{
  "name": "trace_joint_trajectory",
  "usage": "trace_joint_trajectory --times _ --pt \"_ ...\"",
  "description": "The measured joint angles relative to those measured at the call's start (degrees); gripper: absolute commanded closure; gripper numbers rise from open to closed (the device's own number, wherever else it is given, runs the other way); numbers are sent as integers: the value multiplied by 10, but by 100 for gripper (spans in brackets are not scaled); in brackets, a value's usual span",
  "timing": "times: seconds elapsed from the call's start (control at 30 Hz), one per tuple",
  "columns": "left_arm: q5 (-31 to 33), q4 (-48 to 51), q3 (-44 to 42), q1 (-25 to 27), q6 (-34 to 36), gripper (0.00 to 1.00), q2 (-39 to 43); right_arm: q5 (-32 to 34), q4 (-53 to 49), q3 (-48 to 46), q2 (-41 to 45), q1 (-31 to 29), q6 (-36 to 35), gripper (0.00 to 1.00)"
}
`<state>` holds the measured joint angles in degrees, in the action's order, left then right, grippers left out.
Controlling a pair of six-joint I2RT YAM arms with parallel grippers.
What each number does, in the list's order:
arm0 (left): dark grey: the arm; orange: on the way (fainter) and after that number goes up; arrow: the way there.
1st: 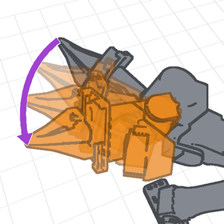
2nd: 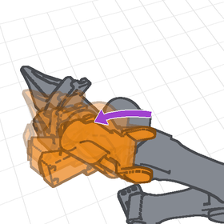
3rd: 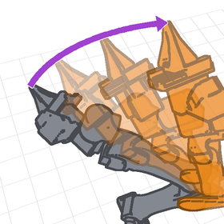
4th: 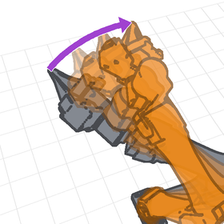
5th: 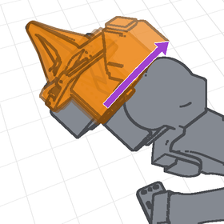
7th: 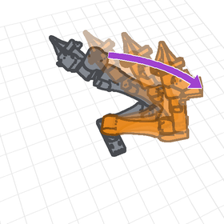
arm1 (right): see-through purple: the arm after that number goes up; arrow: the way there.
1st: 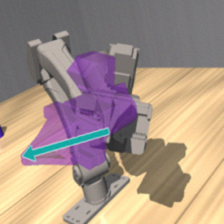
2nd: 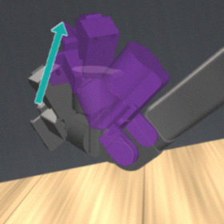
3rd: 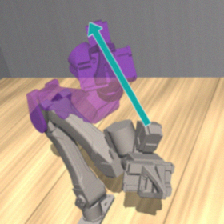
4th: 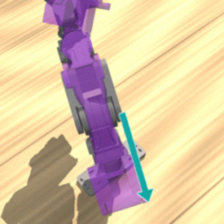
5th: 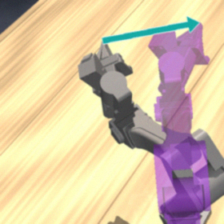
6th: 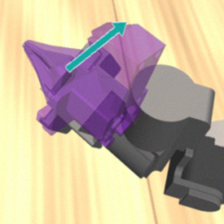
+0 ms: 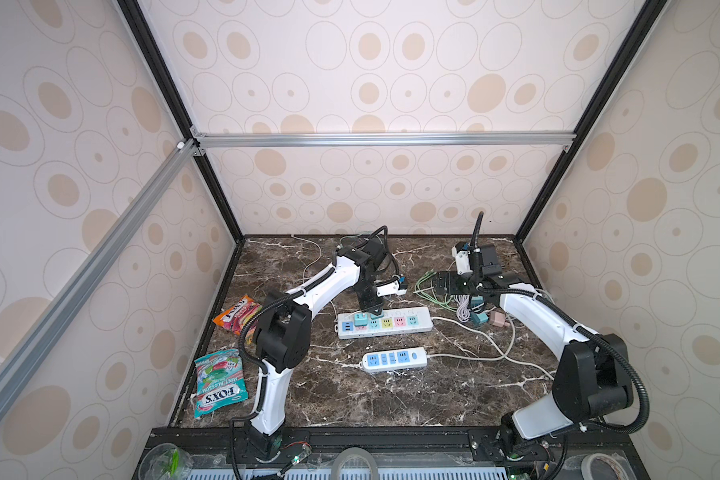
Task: Insert the plug
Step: 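Lower the teal charger onto the cyan socket nearest the robot with the left gripper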
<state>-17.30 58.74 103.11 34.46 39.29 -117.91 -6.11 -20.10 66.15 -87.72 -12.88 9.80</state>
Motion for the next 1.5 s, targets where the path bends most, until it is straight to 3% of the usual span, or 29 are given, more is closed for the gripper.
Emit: trace_joint_trajectory --times 1.17,1.5 --pt "99 6 -2 34 10 96 -25 14 0 0 0 0 2 0" --pt "90 -5 -11 35 12 97 -29 14 0 -1 0 0 4 0"
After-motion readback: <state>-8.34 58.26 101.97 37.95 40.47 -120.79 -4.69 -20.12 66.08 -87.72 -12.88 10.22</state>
